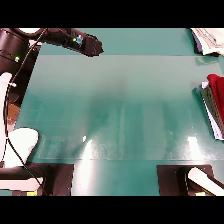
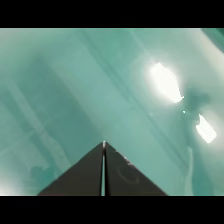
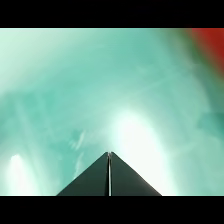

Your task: Fold the shirts.

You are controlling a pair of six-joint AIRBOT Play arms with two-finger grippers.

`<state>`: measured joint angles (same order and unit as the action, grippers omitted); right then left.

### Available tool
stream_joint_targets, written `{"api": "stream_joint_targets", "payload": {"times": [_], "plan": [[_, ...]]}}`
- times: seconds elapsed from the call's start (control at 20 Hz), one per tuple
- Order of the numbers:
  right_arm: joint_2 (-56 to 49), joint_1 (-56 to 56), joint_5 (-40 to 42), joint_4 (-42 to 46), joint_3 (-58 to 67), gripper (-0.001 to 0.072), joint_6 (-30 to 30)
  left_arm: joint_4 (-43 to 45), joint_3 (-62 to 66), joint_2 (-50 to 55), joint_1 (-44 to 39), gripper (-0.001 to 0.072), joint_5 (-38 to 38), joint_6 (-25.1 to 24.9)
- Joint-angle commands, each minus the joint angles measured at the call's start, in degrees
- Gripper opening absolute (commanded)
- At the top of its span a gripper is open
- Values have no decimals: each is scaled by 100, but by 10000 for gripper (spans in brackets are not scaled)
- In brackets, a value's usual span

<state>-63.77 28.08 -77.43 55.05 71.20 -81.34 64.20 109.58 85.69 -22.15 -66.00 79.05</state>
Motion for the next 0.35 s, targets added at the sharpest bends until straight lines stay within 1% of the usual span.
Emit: {"api": "stream_joint_targets", "payload": {"times": [0.0, 0.15, 0.3], "plan": [[4, -992, 258, -245, -24, 16, 197, -7, 0, 0, 0, 29, 107, 2], [4, -1355, 348, -247, -24, 16, 197, -7, 0, 0, 0, 29, 107, 2], [4, -1443, 313, -249, -24, 16, 195, -7, 0, 0, 0, 29, 107, 2]]}}
